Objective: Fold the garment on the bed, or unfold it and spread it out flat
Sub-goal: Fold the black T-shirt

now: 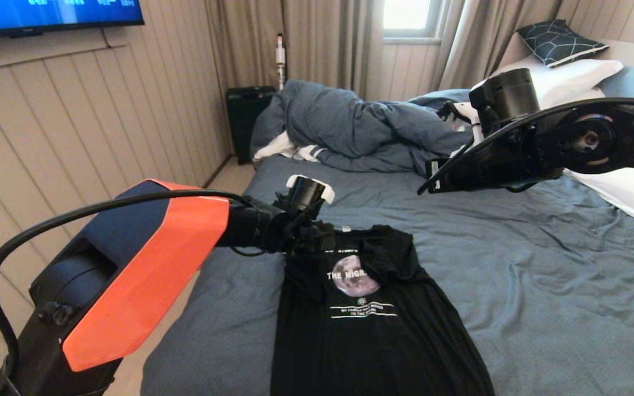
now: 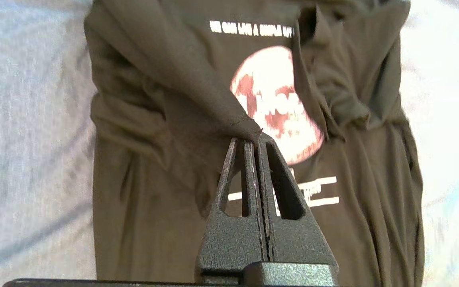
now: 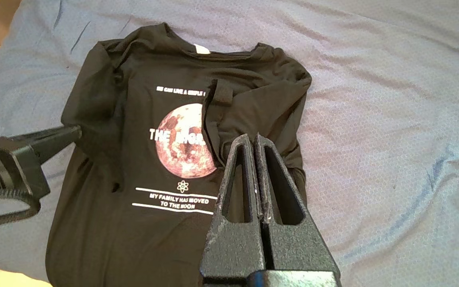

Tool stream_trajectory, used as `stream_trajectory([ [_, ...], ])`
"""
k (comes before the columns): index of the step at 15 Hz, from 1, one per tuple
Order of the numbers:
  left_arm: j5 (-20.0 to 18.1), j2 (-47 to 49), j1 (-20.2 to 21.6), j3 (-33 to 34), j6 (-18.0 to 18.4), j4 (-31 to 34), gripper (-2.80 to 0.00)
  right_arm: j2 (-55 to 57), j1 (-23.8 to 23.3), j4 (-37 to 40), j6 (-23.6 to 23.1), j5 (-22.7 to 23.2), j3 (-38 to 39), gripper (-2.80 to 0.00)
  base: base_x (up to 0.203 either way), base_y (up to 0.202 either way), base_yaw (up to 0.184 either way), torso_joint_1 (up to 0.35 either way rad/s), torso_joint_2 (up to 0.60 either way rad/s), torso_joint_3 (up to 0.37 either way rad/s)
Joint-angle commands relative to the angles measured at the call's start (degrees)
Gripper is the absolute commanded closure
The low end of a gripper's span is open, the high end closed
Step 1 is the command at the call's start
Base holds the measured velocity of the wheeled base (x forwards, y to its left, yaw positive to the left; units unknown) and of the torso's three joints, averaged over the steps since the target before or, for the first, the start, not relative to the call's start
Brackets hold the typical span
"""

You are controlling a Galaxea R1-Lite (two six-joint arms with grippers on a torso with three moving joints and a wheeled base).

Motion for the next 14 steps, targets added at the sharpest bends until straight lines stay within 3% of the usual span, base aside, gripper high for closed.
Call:
stream_trajectory([
  [1, 0.03, 0.22, -0.06, -2.87, -0.56, 3.59, 0.0, 0.01, 0.03, 0.09, 0.01, -0.02, 0.0, 0.0, 0.0, 0.0, 0.0, 0.0, 0.0, -0.101],
  [10, 0.08, -2.38, -0.04, -4.38, -0.23, 6.36, 0.0, 0.01, 0.03, 0.09, 0.01, -0.1, 0.0, 0.0, 0.0, 0.0, 0.0, 0.005, 0.0, -0.184],
  [14, 0.26, -3.5, 0.73, -4.22, -0.35, 4.17, 0.0, -0.17, -0.06, 0.09, 0.01, -0.1, -0.09, 0.0, 0.0, 0.0, 0.0, 0.006, 0.0, -0.129],
])
